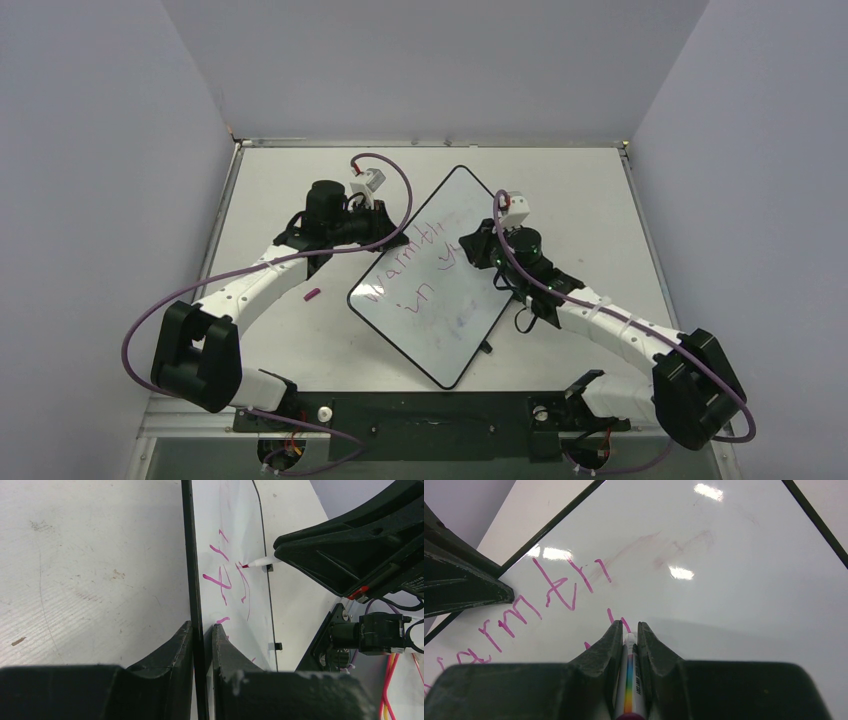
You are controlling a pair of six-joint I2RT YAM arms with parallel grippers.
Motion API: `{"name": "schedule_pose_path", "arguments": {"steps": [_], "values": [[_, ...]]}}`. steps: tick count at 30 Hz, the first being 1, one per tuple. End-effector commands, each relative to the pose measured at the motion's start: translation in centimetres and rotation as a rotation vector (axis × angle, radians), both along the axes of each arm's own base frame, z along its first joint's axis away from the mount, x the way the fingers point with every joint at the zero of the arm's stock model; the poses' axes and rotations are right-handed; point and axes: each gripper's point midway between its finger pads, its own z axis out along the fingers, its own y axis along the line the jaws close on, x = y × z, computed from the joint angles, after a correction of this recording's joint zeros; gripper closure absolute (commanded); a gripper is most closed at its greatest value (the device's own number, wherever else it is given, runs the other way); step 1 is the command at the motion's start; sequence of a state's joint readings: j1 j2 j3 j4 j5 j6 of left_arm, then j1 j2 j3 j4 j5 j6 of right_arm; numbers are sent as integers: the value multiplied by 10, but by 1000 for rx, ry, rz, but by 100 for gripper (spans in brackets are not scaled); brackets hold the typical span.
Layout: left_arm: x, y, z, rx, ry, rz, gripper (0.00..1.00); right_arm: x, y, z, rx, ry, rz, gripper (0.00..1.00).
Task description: Write a sentence on the whiteboard
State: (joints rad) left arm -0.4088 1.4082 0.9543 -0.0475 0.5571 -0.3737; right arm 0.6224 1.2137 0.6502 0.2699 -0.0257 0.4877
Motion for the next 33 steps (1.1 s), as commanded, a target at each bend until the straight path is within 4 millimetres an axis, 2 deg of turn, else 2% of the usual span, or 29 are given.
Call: {"name": "schedule_pose_path", "arguments": {"steps": [1, 10, 20, 24, 33], "values": [[19, 7, 15, 33, -156, 19, 100, -3, -7, 0, 4, -5, -22, 100], [17, 7, 16, 31, -158, 18, 100, 11, -14, 8, -5, -12, -84, 100], [17, 7, 16, 31, -157, 18, 100, 27, -4, 25, 7, -27, -78, 100], [17, 7, 17, 30, -158, 18, 100, 27, 3, 27, 30, -25, -58, 100], [18, 7, 16, 31, -157, 18, 100, 14, 17, 27, 84, -23, 34, 100]]}}
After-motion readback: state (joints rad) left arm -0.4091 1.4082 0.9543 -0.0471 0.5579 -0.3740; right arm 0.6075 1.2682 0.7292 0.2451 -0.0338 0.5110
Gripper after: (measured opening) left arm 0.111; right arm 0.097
